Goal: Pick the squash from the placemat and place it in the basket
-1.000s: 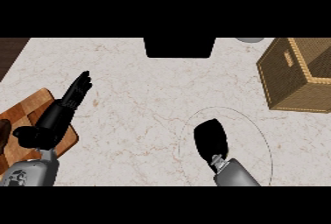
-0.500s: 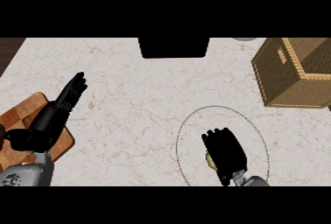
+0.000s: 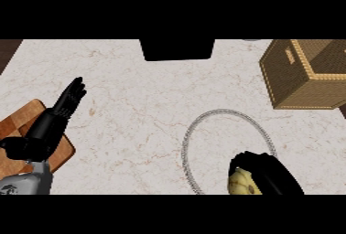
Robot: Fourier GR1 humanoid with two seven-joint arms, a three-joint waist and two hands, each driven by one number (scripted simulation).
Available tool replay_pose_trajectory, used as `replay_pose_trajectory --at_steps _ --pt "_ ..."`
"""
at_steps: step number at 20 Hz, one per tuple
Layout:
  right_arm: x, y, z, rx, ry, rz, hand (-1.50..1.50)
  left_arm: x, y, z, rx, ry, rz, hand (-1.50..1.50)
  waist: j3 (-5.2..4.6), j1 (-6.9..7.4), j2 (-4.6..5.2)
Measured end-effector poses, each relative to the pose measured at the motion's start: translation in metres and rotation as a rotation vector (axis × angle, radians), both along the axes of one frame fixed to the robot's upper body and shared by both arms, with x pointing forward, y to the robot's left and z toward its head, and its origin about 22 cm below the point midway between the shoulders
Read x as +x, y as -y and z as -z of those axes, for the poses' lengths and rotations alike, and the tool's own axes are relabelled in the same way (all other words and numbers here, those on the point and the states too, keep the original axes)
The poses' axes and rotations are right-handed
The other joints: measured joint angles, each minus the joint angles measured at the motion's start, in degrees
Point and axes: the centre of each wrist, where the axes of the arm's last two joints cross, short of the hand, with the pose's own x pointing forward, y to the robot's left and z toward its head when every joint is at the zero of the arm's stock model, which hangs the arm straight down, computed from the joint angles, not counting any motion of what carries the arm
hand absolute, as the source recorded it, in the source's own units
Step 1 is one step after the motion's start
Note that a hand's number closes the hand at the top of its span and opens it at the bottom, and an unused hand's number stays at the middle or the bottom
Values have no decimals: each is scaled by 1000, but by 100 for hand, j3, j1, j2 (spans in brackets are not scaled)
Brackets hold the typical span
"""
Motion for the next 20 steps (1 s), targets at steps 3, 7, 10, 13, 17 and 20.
replay_pose_trajectory --at_steps 3,7,10,13,17,20 --pt "-14 8 -24 201 67 8 150 0 -2 -1 3 0 -3 0 0 -8 -8" --pt "-38 29 -65 375 150 36 150 1 -2 0 5 -2 4 0 -6 20 0" --pt "-57 50 -90 436 171 73 150 7 1 -3 3 0 17 0 -9 57 9" --pt "-59 66 -105 460 159 139 150 7 7 -2 -5 -2 34 0 -11 129 22" --pt "-56 84 -131 444 196 212 150 8 12 -1 -3 -4 39 0 -13 193 31" --pt "-48 92 -155 424 242 264 150 13 14 -2 -3 6 46 0 -13 233 38"
